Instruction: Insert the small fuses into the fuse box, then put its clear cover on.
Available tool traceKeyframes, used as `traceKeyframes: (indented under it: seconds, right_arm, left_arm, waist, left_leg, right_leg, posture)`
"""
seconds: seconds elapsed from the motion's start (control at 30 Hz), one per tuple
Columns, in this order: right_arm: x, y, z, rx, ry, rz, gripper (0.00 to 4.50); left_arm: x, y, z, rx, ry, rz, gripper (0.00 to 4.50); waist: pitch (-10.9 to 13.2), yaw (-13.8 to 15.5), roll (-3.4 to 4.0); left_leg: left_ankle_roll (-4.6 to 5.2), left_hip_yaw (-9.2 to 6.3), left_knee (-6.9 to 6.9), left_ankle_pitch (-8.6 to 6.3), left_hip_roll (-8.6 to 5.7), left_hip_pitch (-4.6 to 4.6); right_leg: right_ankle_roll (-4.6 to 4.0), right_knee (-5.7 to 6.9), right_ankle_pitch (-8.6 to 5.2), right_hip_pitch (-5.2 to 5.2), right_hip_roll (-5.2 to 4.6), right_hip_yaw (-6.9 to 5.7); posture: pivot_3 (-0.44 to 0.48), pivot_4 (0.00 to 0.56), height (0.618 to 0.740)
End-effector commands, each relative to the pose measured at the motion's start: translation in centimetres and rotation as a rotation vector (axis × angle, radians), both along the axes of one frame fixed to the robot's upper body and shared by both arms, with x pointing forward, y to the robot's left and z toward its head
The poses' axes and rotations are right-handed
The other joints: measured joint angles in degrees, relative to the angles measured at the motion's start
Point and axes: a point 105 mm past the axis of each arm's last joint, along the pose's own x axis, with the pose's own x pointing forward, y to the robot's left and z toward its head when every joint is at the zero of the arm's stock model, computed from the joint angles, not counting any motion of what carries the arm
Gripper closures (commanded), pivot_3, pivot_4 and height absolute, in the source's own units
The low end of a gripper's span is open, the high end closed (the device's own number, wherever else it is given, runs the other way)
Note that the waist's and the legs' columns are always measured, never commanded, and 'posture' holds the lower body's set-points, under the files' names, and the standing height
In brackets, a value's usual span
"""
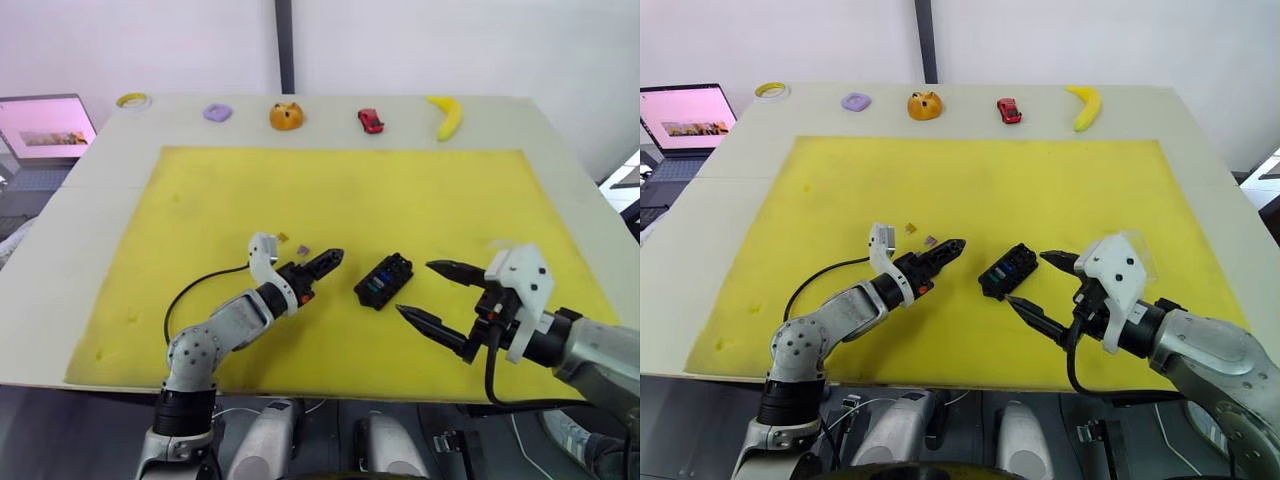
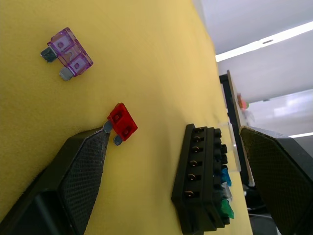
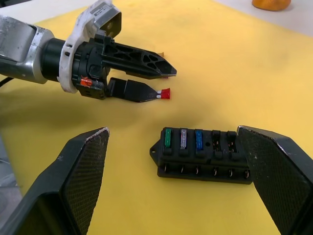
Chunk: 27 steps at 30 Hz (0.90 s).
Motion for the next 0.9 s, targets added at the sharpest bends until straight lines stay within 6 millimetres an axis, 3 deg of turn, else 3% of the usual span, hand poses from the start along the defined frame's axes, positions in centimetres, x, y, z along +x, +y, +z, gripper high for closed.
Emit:
traceKeyframes:
  seconds: [0.03,0.43,0.9]
  right_arm:
    - [-0.1,0.1,0.7,-0.003,-0.046,0.004,0.08]
    - [-0.1,0.0,0.6,-0.002,-0.044,-0.007,0.08]
    - [-0.1,0.0,0.6,-0.007,-0.05,-0.01,0.08]
  left_arm:
    - [0.5,1.2,-1.1,0.018,0.029,0.056,0.0]
    - [-0.2,2.4,-1.6,0.04,0.057,0.052,0.0]
    - [0.4,0.5,-2.6,-0.012,0.111,0.016,0.0]
  waist:
    - [0.0,0.46,0.0]
    - [-0.02,0.3,0.02]
    - [-0.09,0.79,0.03]
  left_leg:
    - [0.0,0.0,0.0,0.0,0.0,0.0]
    - [0.01,0.0,-0.06,-0.01,0.03,-0.01]
    - [0.01,0.0,-0.03,-0.01,0.0,0.0]
  right_leg:
    - [0.0,-0.01,0.0,0.0,0.0,0.0]
    - [0.04,-0.04,0.02,-0.04,0.02,0.0]
    - [-0.01,-0.1,-0.01,-0.02,0.0,0.0]
  posture:
    - [0.0,0.15,0.735]
    - [0.0,0.15,0.735]
    - [0.0,0.15,0.735]
